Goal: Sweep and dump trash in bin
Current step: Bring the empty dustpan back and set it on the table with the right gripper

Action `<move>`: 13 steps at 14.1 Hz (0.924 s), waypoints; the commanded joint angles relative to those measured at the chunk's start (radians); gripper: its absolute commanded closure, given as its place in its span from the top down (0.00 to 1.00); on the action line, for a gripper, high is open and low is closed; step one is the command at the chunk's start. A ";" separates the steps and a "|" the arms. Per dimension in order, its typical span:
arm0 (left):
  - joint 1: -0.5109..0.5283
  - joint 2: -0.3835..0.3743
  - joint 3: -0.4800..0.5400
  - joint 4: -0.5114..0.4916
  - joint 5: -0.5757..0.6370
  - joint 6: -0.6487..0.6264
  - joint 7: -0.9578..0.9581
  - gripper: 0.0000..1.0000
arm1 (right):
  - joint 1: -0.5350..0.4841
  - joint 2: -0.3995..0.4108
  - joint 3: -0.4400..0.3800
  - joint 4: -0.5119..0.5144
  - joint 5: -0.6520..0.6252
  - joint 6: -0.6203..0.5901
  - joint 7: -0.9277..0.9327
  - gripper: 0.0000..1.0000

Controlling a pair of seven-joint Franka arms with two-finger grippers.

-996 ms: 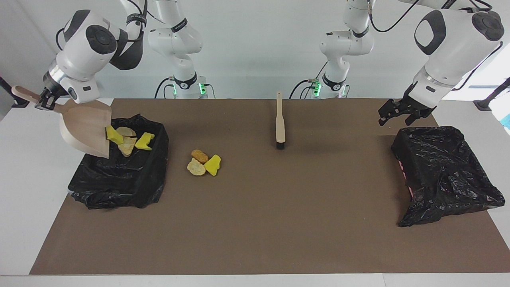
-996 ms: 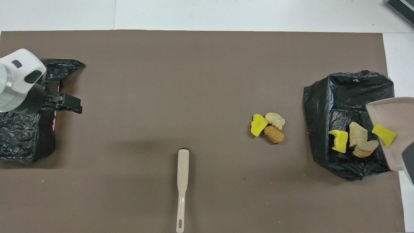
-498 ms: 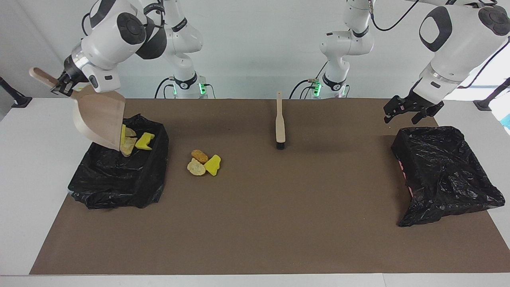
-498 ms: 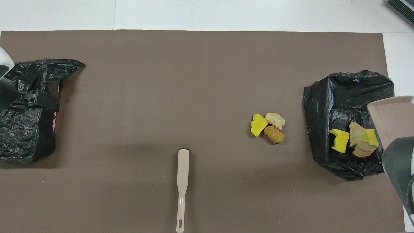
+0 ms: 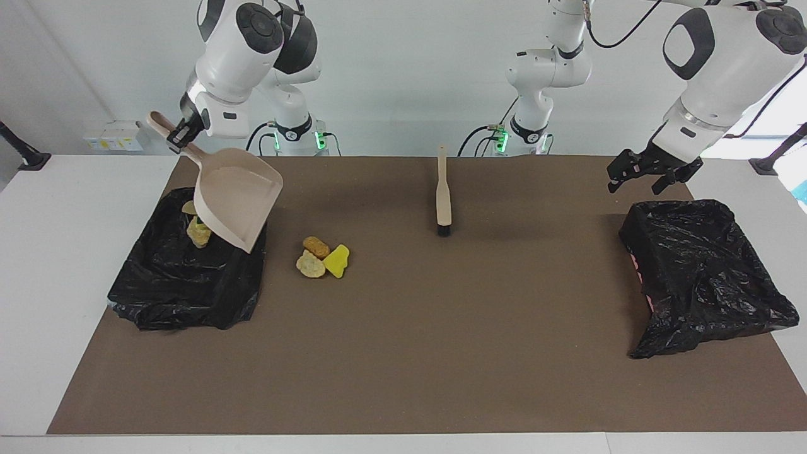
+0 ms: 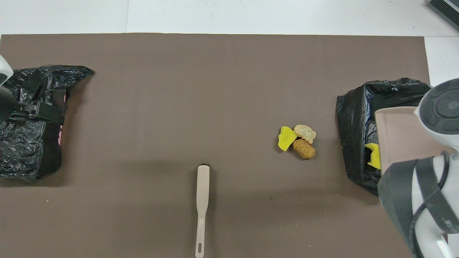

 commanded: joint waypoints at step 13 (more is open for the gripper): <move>-0.005 -0.032 -0.006 -0.014 0.031 0.003 -0.003 1.00 | 0.303 0.505 0.017 0.340 0.589 0.445 1.576 0.00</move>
